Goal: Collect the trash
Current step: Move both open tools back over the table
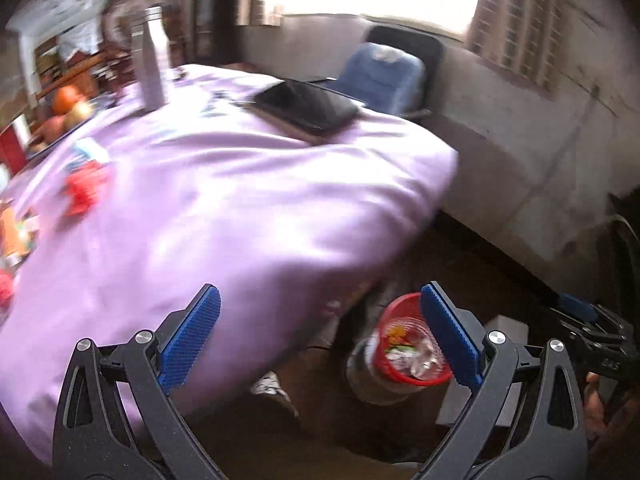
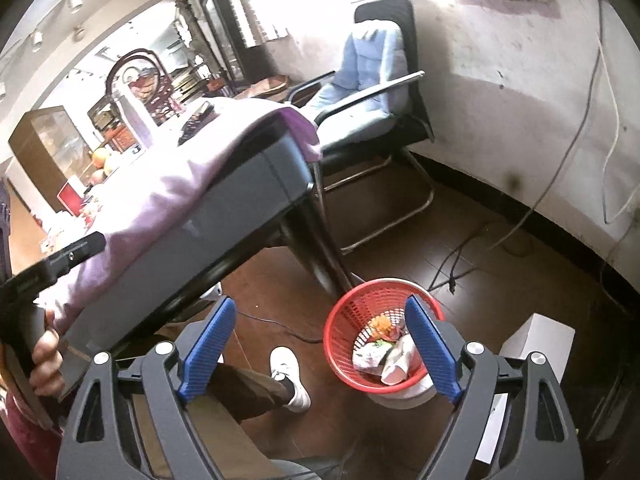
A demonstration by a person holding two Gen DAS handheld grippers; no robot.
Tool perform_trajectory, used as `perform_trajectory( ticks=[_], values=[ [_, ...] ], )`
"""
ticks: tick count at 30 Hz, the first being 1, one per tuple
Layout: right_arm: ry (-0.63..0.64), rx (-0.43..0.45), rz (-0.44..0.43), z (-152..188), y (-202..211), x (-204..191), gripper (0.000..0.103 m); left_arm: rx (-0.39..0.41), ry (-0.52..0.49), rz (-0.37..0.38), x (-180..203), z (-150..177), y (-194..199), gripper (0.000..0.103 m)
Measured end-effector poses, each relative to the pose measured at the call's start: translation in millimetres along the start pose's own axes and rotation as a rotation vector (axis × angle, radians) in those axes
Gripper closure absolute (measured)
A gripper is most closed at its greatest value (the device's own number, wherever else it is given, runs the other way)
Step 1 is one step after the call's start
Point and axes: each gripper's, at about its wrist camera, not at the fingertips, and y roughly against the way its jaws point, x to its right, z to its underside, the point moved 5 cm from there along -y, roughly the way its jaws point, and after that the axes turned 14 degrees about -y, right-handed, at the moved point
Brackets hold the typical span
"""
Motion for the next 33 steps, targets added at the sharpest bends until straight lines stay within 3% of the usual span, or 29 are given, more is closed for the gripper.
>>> perform_trajectory(
  ticks=[14,26,33],
  values=[
    [0.157,-0.015,-0.061,13.7,6.7,-87.1,0.013,0.04,0.182,-0.219,-132.8,45.9,71.0,0.007],
    [0.319,-0.077,-0.138,37.5,-20.4,-195.1,0.012,-0.023,0.325,-0.37,-249.4,108.1,104.2,0.007],
    [0.394,-0.109,-0.181,47.7,-37.2,-245.5,0.012,-0.043,0.384,-0.345,-299.9,119.9,105.7,0.007]
  ],
)
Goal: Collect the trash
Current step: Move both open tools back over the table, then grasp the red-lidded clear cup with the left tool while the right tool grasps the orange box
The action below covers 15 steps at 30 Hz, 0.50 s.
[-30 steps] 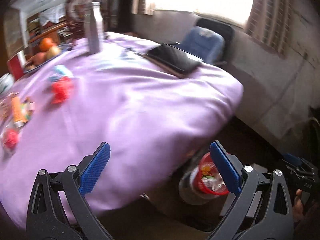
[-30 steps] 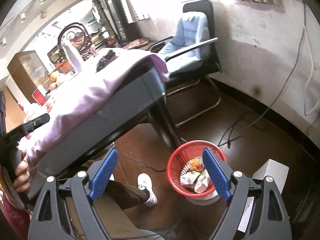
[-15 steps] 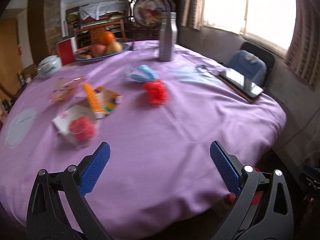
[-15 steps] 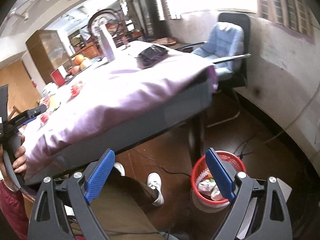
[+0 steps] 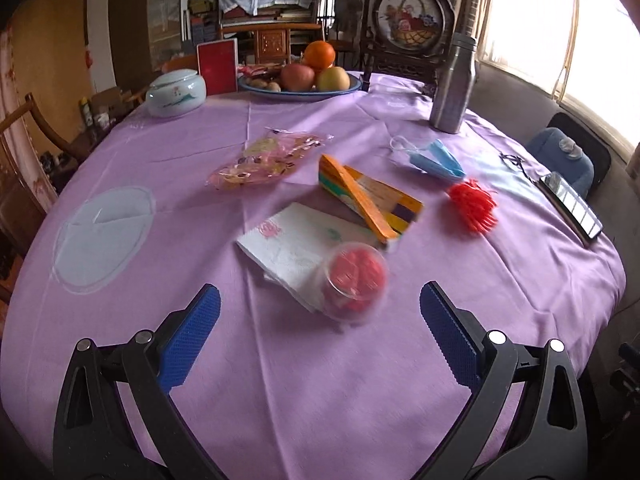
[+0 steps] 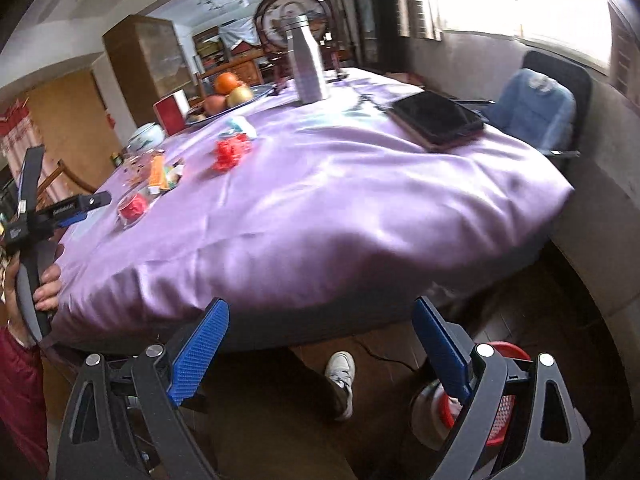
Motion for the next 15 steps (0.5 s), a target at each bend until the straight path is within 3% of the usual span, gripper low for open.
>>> perform_trajectory(
  ticks=[10,15],
  values=[
    [0.052,-0.019,-0.019,-11.2,-24.4,-39.1,0.012,-0.032,-0.047,0.105,7.7,-10.9,-33.5,0.01],
    [0.059,-0.036,-0.022,-12.5,-34.6,-48.0,0.012,-0.046,-0.123,0.107,20.3,-18.0,-43.9,0.017]
  ],
)
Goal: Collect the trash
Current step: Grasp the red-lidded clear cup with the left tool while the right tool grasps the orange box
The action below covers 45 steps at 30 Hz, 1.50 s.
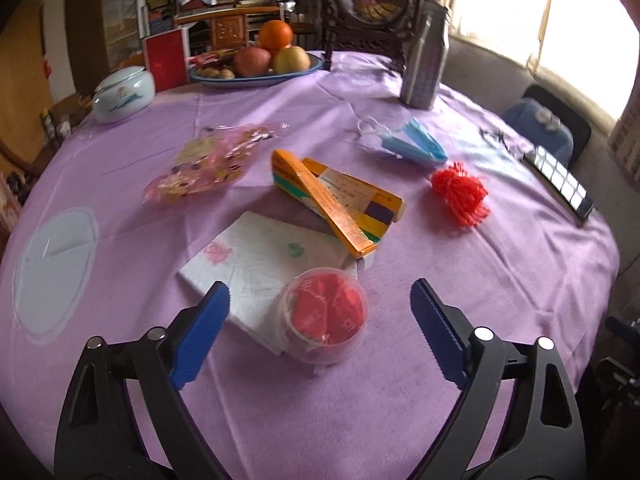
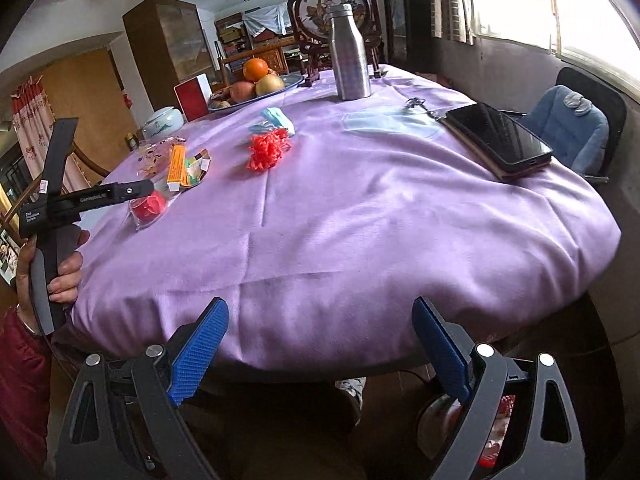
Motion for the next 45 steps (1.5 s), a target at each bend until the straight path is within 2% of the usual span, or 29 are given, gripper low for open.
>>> perform_trajectory(
  ticks=[3,8,11,18,26,29,31,37,45],
  values=[
    [0.006,0.002,0.0,-2.2,-2.5,-3.8,0.012,-0.032,-0.04,0.018,6.8,-0.6,-8.6,0.026],
    [0.009,0.005,-0.004,-8.1,-5.7,-9.1,0.012,-0.067,-0.054,0.06,7.8,2.8,-16.4,0.053],
    [0.01,0.004,-0.009,-10.2,-6.8,-12.3,0.012,-0.05,-0.046,0.075,4.6,4.5,-10.6,0.053],
    [0.035,-0.004,-0.036,-22.9,-15.2,-32.2,0.012,-0.007,-0.043,0.018,-18.6,15.0,15.6,0.053],
    [0.134,-0.009,-0.102,-50.6,-40.3,-94.7,0.012,-0.022,0.022,-0.044,-59.7,41.9,26.5,0.053],
    [0.158,-0.032,-0.13,-63.6,-59.5,-120.9,0.012,-0.025,0.059,-0.026,-69.2,46.5,23.7,0.053],
    [0.17,-0.054,-0.143,-72.5,-76.7,-138.0,0.012,0.002,0.077,-0.015,-72.3,45.4,26.6,0.053],
    [0.181,-0.127,-0.15,-85.3,-126.0,-172.1,0.012,-0.003,0.065,-0.017,-70.4,45.4,24.3,0.052],
    [0.119,-0.276,-0.173,-93.0,-176.1,-185.6,0.012,-0.006,0.077,0.012,-71.5,46.1,22.2,0.052]
  ],
)
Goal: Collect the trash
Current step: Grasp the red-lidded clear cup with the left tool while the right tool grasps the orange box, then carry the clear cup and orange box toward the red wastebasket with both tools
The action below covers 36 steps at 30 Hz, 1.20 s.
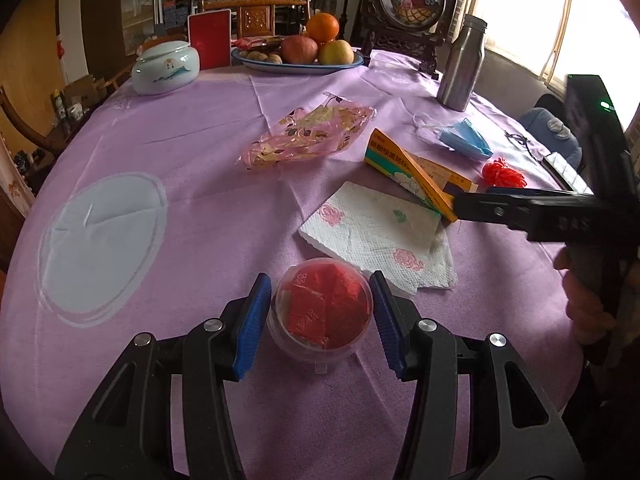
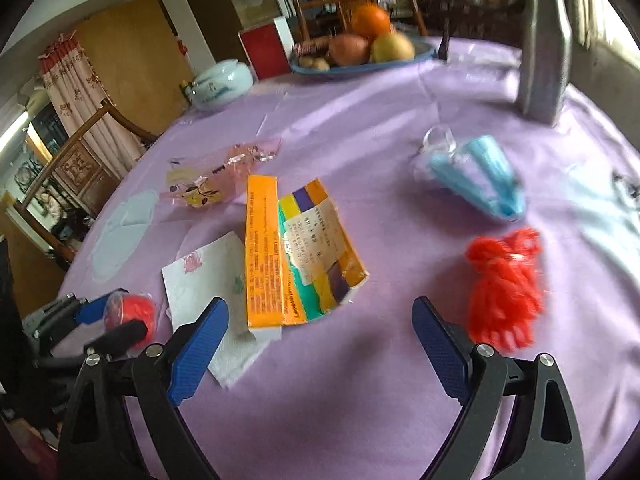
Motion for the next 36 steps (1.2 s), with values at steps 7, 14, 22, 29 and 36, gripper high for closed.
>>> perform_trajectory(
  ticks=[7,14,22,29,36],
  values=[
    [0.043,-0.021,0.023,-4.1,-18.6,-13.9,0.012,-0.015,0.019,0.012,-2.7,0.0,-4.2,0.04],
    [0.08,0.037,0.021,-5.6,-14.9,-16.6,0.052,-0.024,0.014,-0.002,-1.9,0.2,-5.4,0.037],
    [0.017,0.07,-0.045,-11.7,-5.5,-8.3,0.053,-0.028,0.01,-0.014,-1.1,0.7,-5.1,0.037],
    [-0.008,0.101,-0.066,-15.0,-1.3,-5.2,0.053,-0.025,-0.012,-0.029,4.4,1.2,-2.9,0.05],
    [-0.016,0.139,-0.075,-13.7,7.3,-3.9,0.053,0.024,0.015,-0.063,-1.2,0.9,6.9,0.05]
  ],
)
